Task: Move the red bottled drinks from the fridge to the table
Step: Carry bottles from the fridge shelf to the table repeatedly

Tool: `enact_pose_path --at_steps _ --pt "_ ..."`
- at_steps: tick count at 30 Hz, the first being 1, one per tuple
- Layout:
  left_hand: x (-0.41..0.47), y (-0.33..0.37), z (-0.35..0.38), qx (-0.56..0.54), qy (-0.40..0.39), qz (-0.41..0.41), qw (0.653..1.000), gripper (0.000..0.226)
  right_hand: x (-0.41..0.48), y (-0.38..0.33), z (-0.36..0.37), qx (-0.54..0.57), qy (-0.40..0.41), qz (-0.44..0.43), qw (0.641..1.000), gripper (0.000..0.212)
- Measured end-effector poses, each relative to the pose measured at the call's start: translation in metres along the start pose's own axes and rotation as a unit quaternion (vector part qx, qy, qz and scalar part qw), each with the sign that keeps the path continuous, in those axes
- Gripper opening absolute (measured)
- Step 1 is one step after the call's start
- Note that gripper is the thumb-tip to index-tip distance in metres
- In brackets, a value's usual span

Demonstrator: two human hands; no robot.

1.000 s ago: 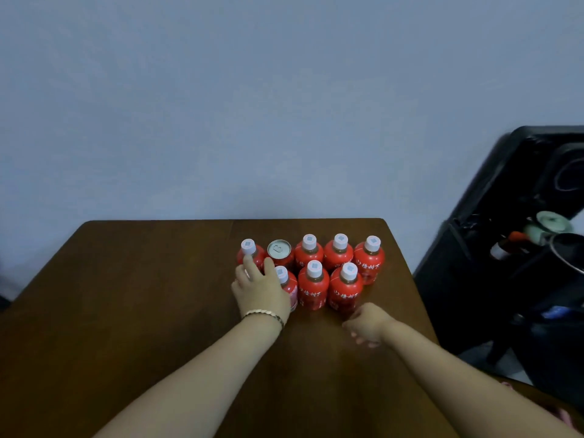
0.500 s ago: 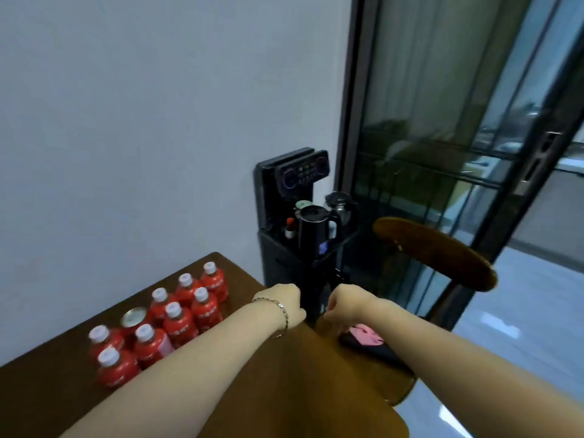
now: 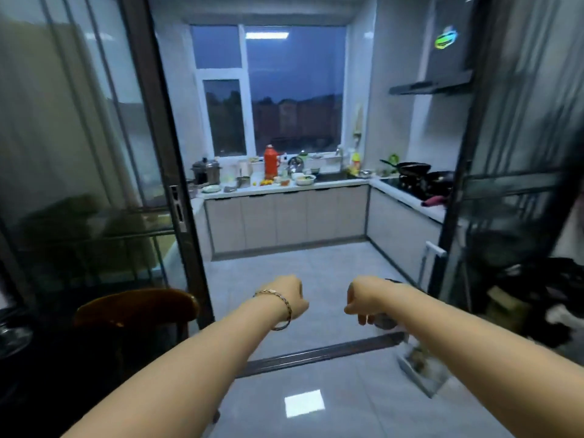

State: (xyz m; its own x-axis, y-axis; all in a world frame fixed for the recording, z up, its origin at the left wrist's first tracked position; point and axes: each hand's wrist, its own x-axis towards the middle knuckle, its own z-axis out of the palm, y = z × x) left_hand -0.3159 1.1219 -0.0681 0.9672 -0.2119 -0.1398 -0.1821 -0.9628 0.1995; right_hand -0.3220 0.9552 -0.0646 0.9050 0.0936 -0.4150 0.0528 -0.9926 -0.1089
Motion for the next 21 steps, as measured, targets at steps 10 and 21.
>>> enact_pose_path --at_steps 10,21 --pt "0.149 0.372 -0.003 -0.02 -0.005 0.215 0.976 0.018 -0.058 0.364 -0.082 0.046 0.122 0.181 0.975 0.021" --pt "0.254 0.717 0.015 -0.026 0.02 0.427 0.904 0.021 -0.117 0.659 -0.131 0.076 0.204 0.404 0.888 0.021"
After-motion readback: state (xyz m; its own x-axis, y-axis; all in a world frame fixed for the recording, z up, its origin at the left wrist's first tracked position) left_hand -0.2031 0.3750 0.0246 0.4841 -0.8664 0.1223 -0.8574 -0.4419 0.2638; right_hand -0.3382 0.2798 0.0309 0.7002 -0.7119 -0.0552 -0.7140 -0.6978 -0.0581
